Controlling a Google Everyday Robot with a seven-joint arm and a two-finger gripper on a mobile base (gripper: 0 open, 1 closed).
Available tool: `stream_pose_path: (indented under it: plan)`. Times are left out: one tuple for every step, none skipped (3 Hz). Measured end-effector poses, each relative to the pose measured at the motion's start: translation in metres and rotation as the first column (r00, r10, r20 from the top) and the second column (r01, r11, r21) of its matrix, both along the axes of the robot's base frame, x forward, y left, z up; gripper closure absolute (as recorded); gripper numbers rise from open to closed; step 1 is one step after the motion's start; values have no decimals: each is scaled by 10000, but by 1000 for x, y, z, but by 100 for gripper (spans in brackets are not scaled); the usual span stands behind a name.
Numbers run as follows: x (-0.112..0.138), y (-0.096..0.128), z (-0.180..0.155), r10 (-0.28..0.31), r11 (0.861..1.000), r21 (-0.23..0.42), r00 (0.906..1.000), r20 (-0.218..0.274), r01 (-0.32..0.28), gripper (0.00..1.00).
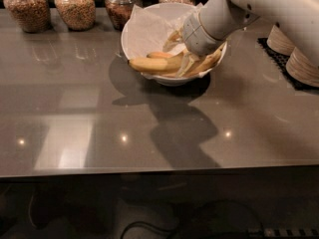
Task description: Pick banana from white bowl
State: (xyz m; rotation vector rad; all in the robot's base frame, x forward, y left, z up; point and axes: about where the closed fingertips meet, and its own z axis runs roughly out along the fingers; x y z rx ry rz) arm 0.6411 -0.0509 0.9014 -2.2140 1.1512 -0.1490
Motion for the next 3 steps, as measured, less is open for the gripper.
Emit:
stream_pose_path:
  plan:
    - [1,1,-1,13,10000,-3,10000,-2,-13,51]
    - [1,1,-2,29,10000,-11,10000,-2,-29,70]
    - [0,2,-1,35,10000,-19,10000,-2,-35,93]
